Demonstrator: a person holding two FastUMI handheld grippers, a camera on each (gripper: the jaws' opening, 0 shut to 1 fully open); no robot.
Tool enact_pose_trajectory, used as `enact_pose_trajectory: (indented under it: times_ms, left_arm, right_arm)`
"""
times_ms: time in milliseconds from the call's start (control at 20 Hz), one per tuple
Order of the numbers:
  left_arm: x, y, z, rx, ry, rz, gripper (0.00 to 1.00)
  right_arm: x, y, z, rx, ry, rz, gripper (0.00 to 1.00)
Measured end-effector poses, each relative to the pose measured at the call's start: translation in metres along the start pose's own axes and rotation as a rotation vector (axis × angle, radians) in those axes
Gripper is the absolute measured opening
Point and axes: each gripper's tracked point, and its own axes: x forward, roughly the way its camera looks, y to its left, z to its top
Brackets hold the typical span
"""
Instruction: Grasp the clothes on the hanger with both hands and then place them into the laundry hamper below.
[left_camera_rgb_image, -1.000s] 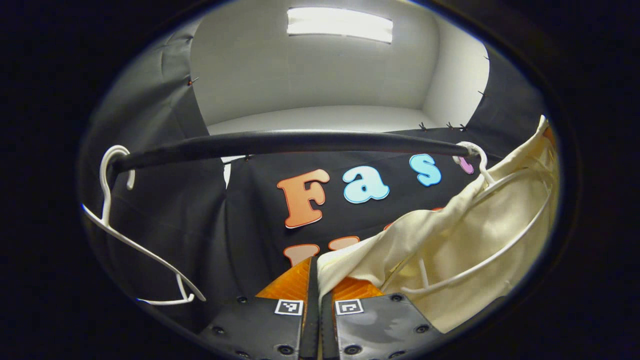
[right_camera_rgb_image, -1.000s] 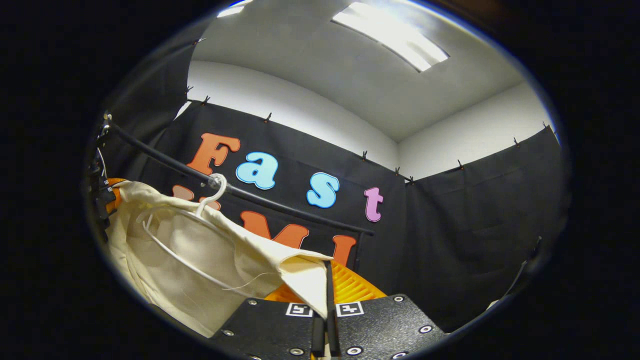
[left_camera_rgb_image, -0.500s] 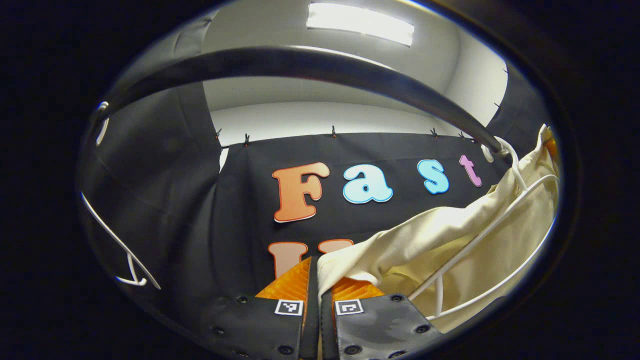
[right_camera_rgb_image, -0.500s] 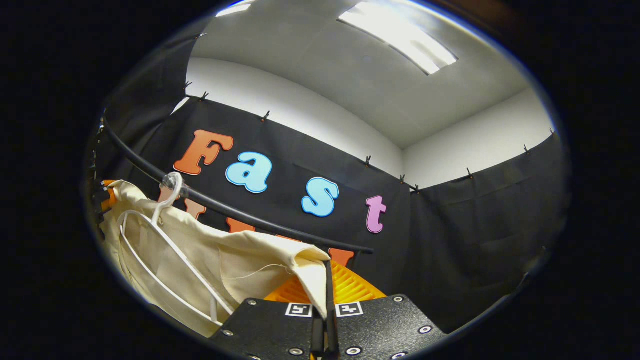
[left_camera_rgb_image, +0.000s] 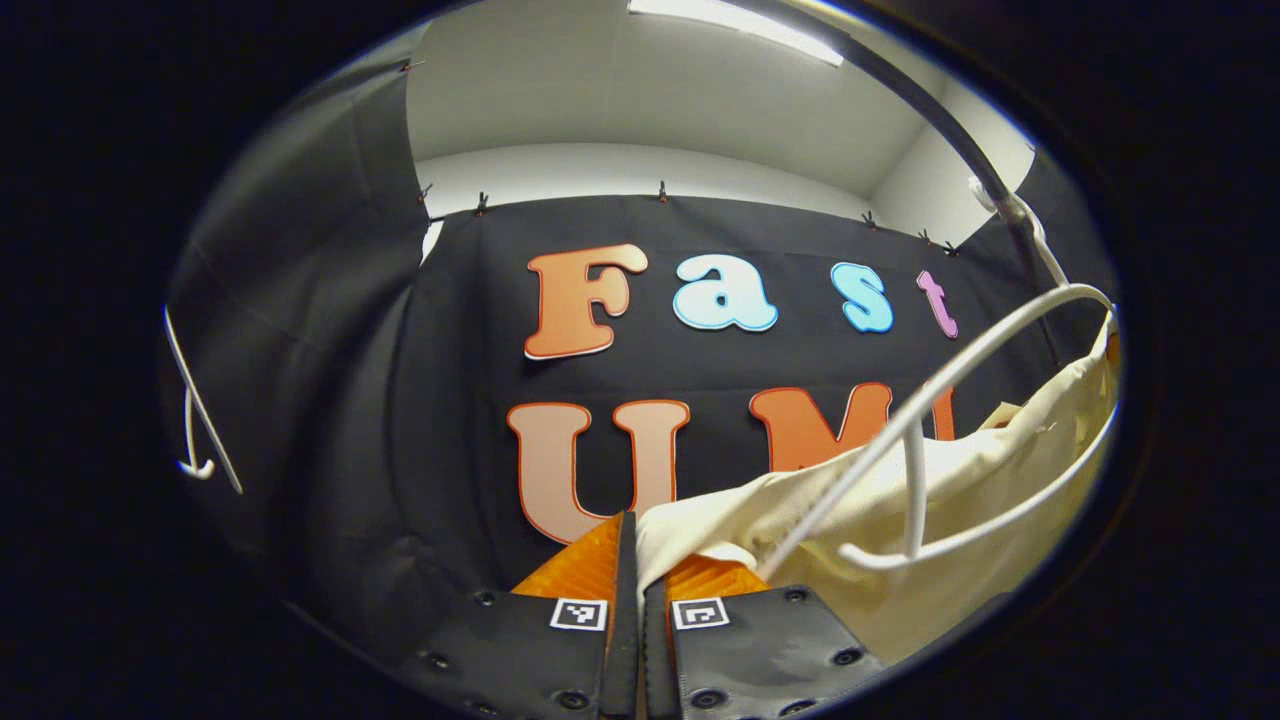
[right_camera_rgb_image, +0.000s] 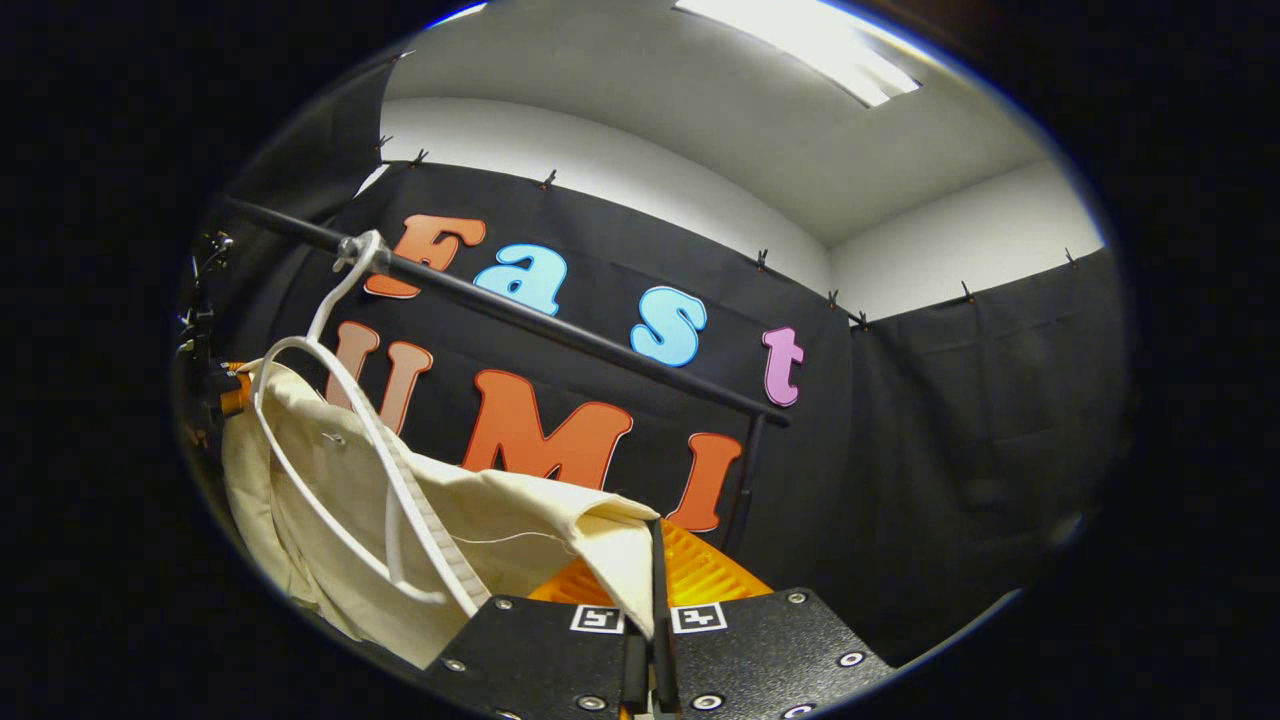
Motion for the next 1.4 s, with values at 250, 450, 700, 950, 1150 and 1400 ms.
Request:
enact_pose_trajectory:
  times_ms: [250,450,700,950,1150,1400]
  left_arm:
    - [-0.030,0.007,-0.033,0.007,0.054,0.003,0.10]
    - [-0.062,0.014,-0.060,0.033,0.112,0.008,0.10]
    - [-0.110,0.034,-0.065,0.083,0.145,0.023,0.10]
    - [-0.173,0.057,-0.061,0.108,0.190,0.027,0.10]
    - [-0.219,0.066,-0.059,0.120,0.252,0.038,0.10]
    - [-0.269,0.032,-0.063,-0.029,0.346,-0.026,0.08]
  right_arm:
    - [-0.026,0.015,-0.036,0.058,0.057,-0.004,0.02]
    - [-0.052,0.027,-0.052,0.090,0.085,-0.015,0.02]
    - [-0.101,0.044,-0.062,0.067,0.124,0.013,0.02]
    - [-0.167,0.060,-0.046,0.073,0.142,0.038,0.02]
    - [-0.209,0.085,-0.041,0.134,0.190,0.098,0.02]
    - [-0.234,0.116,-0.045,0.212,0.224,0.143,0.03]
